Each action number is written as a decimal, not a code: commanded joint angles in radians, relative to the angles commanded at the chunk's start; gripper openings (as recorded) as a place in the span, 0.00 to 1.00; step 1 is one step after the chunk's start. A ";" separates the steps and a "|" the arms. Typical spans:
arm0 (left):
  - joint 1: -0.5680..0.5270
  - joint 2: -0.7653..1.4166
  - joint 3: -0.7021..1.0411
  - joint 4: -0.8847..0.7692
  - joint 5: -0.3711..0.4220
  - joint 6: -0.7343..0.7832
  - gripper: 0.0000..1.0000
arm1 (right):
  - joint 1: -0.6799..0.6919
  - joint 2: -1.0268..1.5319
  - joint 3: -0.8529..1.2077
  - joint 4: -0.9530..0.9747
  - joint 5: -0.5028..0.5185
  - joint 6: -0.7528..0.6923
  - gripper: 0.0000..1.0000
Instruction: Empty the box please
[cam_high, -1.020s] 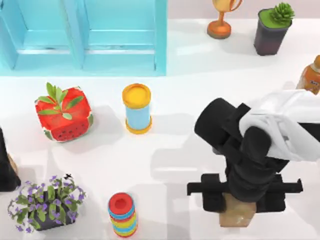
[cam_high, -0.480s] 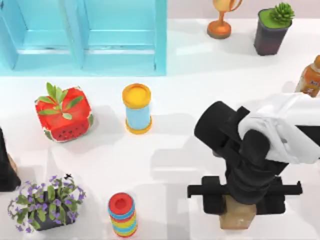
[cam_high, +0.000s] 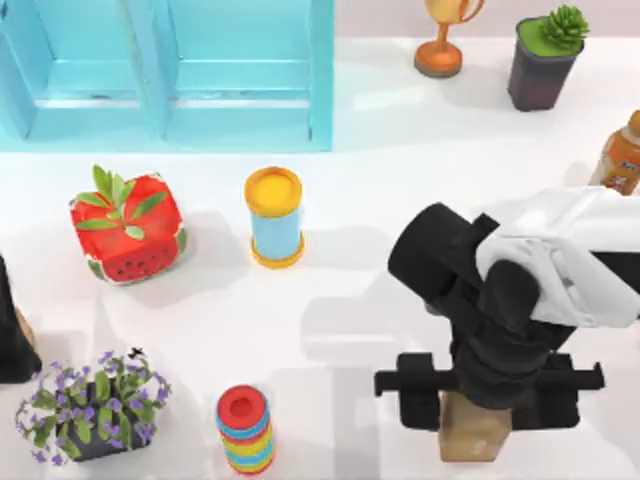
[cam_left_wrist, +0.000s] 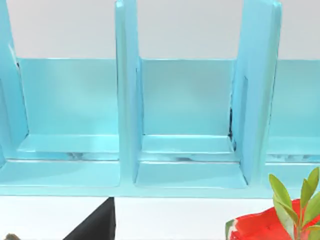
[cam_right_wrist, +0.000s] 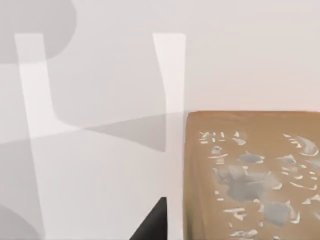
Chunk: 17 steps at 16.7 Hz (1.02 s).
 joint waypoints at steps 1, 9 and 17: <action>0.000 0.000 0.000 0.000 0.000 0.000 1.00 | 0.000 0.000 0.000 0.000 0.000 0.000 0.98; 0.000 0.000 0.000 0.000 0.000 0.000 1.00 | 0.000 0.000 0.000 0.000 0.000 0.000 1.00; 0.000 0.000 0.000 0.000 0.000 0.000 1.00 | -0.008 -0.059 0.135 -0.202 -0.001 0.007 1.00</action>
